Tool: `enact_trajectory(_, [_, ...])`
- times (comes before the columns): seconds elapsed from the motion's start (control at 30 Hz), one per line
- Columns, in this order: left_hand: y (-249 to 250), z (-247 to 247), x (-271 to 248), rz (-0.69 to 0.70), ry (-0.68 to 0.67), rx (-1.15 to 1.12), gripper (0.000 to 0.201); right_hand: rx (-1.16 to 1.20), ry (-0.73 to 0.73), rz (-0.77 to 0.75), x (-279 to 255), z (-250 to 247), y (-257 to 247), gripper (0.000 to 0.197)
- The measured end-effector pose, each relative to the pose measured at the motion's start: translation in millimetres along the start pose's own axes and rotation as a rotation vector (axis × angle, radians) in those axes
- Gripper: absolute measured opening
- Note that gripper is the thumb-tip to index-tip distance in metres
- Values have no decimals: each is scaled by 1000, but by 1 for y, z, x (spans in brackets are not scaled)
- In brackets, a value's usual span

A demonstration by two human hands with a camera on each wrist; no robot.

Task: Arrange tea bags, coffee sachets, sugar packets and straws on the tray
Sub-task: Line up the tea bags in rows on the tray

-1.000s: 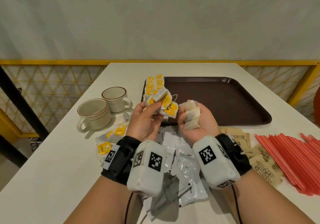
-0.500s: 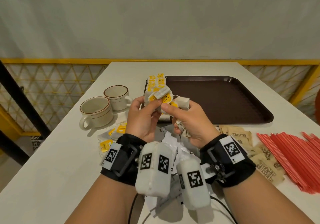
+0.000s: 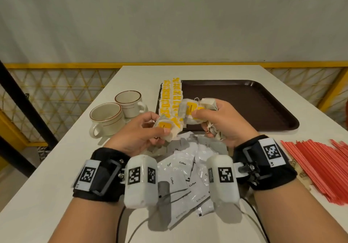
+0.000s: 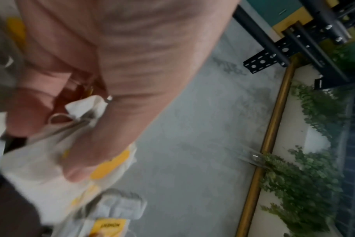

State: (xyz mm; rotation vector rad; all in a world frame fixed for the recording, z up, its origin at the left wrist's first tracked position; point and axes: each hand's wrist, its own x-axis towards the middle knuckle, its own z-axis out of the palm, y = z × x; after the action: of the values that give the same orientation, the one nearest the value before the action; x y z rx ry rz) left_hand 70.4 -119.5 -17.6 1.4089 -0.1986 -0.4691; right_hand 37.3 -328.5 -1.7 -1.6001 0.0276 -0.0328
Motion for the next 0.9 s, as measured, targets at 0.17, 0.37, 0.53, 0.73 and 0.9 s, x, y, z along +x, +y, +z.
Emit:
enact_trajectory(0.17, [-7,7,6,-24,-113,368,30,-103,-74,13,-3,-8,-4,7])
enact_trajectory(0.37, [13,11,11,126,-49,507,30,-75,-56,14,-3,-12,-4,12])
enact_trajectory(0.53, [22,25,21,298,-54,484,15,-104,-43,-20,-2,-11,-3,15])
enact_trajectory(0.73, [2,26,30,297,20,348,15,8,46,-24,0,-11,0,25])
enact_trajectory(0.9, [1,13,31,401,189,167,17,-20,57,-81,-1,-12,-4,13])
